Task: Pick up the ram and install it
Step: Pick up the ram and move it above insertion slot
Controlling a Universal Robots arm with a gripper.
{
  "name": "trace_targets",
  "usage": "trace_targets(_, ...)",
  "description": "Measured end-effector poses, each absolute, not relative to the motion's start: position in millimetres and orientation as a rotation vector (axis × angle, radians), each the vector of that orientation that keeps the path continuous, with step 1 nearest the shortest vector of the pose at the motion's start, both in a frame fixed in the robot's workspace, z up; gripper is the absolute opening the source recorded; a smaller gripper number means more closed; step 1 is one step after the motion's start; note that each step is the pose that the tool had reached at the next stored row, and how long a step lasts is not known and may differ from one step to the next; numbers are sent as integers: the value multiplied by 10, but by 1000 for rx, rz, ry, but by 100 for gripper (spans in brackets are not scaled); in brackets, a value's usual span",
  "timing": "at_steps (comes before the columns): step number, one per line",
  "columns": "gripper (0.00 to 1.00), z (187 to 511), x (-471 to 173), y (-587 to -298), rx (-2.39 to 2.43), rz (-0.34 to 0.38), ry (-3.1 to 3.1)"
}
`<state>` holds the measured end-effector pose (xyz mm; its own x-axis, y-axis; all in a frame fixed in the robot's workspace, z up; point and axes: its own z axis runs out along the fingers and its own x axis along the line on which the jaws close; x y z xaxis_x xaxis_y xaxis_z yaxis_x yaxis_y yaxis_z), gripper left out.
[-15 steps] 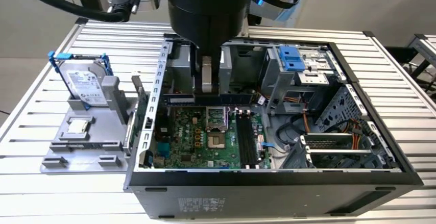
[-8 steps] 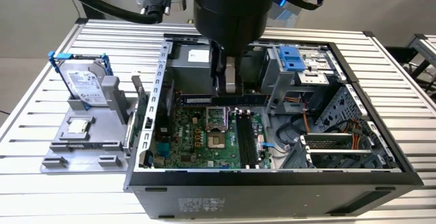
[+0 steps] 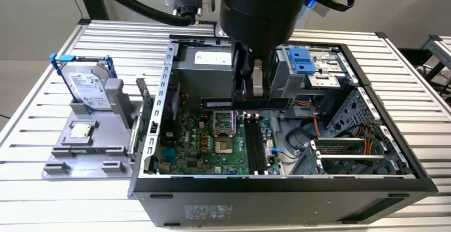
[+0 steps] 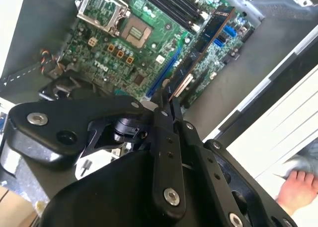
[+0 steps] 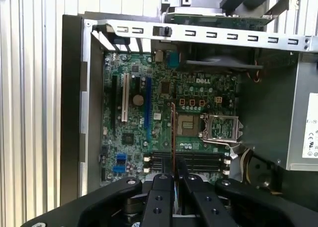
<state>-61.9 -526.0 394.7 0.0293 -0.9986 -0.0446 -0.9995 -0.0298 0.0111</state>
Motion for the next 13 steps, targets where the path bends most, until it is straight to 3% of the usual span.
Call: trace_targets(13, 0, 3947, -300, -5260, -2237, 62, 2172)
